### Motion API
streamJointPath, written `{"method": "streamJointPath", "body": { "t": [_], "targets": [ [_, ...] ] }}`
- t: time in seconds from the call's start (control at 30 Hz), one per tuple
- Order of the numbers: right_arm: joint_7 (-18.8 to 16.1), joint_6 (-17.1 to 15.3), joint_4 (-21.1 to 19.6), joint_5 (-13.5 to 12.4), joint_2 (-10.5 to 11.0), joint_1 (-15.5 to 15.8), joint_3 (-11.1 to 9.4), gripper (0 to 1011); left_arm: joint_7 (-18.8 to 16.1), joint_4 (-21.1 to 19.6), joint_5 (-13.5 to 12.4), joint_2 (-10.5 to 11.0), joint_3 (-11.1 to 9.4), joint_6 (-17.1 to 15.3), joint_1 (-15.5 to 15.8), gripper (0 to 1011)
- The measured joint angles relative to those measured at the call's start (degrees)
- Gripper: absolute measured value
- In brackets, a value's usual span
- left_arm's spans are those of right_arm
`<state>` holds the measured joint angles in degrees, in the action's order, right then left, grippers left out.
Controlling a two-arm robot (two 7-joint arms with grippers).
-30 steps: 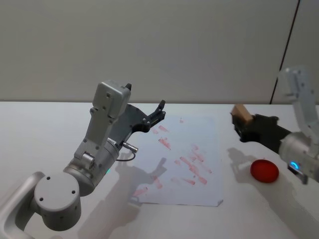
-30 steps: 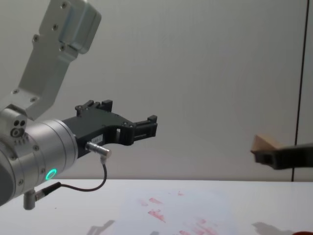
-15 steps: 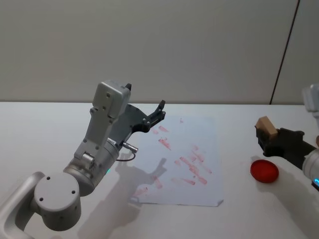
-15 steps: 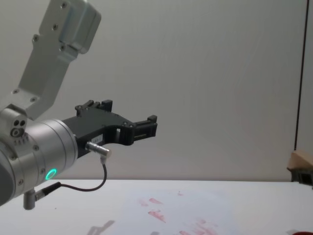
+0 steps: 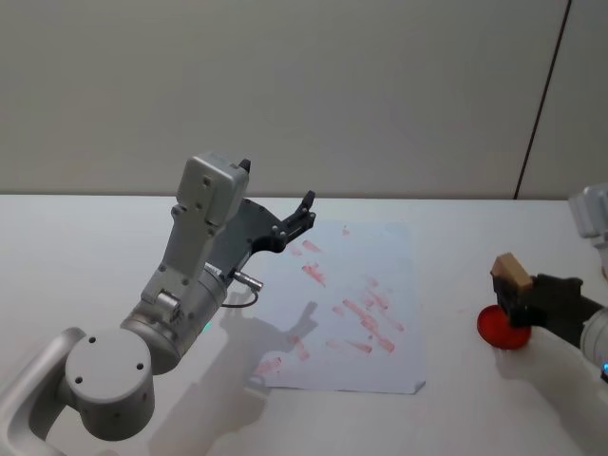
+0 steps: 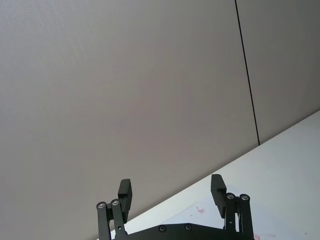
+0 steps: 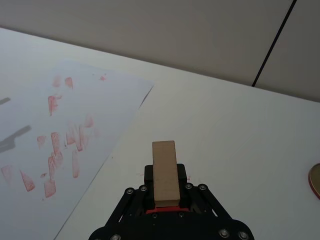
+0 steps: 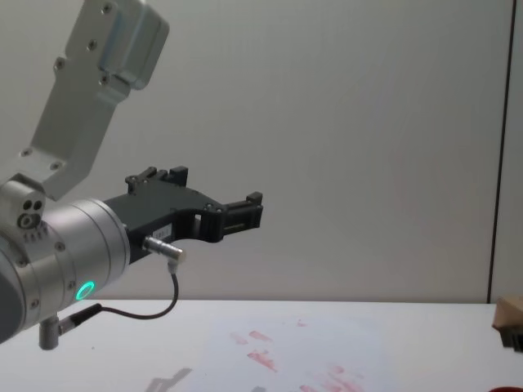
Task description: Use the one hand to pick up the stamp and affix it onto the A4 paper.
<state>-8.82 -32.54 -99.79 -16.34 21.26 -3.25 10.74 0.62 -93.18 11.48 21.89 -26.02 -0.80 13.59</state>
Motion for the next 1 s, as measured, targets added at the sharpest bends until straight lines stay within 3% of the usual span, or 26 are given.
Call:
{"method": "streamJointPath", "body": {
  "t": [0.47,1.0],
  "targets": [
    [0.7,-1.8,1.5,1.0,0.1,1.0,0.3,225,0.0,0.0,0.0,0.0,0.0,0.0,0.0,1003],
    [0.0,-1.2,4.2,2.8,-1.5,-0.4,1.2,225,0.0,0.0,0.0,0.0,0.0,0.0,0.0,1003]
  ]
}}
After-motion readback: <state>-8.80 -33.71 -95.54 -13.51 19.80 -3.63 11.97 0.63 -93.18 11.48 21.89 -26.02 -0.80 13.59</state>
